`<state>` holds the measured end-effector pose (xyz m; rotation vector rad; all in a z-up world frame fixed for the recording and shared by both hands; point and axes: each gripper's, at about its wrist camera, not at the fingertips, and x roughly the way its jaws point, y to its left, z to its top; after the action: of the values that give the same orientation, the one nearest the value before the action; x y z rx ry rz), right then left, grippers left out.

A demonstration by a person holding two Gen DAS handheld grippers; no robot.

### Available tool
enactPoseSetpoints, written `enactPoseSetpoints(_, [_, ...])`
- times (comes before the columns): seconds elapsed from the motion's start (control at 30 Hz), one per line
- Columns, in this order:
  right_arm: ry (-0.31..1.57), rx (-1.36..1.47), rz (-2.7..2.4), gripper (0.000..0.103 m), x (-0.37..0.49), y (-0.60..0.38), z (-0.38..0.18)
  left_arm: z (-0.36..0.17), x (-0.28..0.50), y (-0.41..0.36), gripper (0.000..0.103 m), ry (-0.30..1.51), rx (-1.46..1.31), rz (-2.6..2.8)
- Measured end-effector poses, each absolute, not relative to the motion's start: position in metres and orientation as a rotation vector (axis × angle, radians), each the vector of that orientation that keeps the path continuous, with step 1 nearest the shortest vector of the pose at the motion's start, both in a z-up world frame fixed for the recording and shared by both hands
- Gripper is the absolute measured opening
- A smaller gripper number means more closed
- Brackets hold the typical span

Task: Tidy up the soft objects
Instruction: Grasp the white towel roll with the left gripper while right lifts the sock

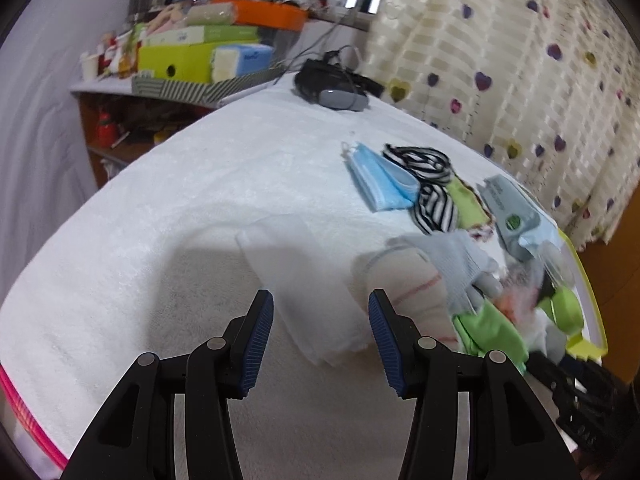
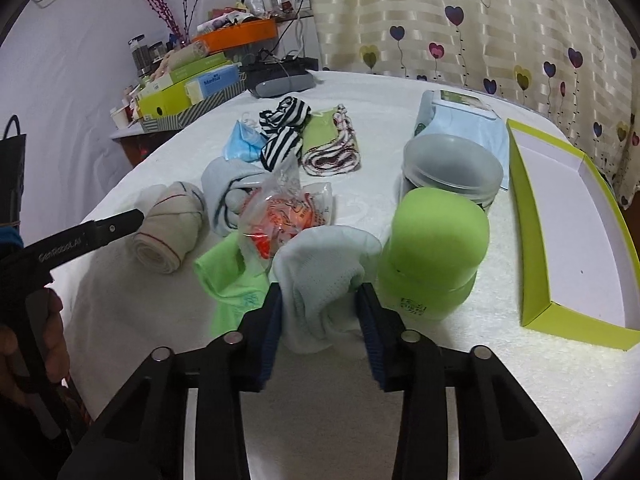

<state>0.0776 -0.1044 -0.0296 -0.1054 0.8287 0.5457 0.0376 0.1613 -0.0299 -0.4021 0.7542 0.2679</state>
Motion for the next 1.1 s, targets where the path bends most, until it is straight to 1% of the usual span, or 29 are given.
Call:
enactPoseSetpoints(0.2, [0.829, -0.111, 0.555, 0.036, 0.078, -0.104, -0.030, -0.042, 0.055, 0.166, 0.049, 0.797, -0.435, 0.298])
enactPoseSetpoints(0.37, [0.819, -0.117, 0.568, 0.029, 0.078, -0.105, -0.029, -0.043, 0.058, 0.165, 0.048, 0.796, -0.410, 0.314])
enactPoseSetpoints(0.43, [0.811, -0.123, 0.571, 0.028, 0.076, -0.104, -0.028, -0.042, 0.056, 0.165, 0.035, 0.793, -0.404, 0.323])
enactPoseSetpoints(0.47, [0.808, -0.125, 0.574, 0.028, 0.075, -0.105, -0.028, -0.042, 0.056, 0.165, 0.034, 0.793, -0.405, 0.320])
enactPoseSetpoints(0.53, [0.802, -0.126, 0.579, 0.027, 0.074, -0.105, -0.027, -0.039, 0.054, 0.164, 0.024, 0.784, -0.393, 0.323])
enactPoseSetpoints(0.6, [0.794, -0.123, 0.584, 0.027, 0.072, -0.107, -0.025, -0.035, 0.051, 0.164, 0.021, 0.769, -0.377, 0.330])
enactPoseSetpoints(0.9, [0.726, -0.094, 0.601, 0.027, 0.060, -0.117, -0.008, -0.007, 0.027, 0.156, 0.020, 0.684, -0.338, 0.321])
enactPoseSetpoints(1.1, [0.668, -0.073, 0.612, 0.027, 0.049, -0.126, 0.009, 0.013, 0.015, 0.134, 0.020, 0.644, -0.311, 0.274])
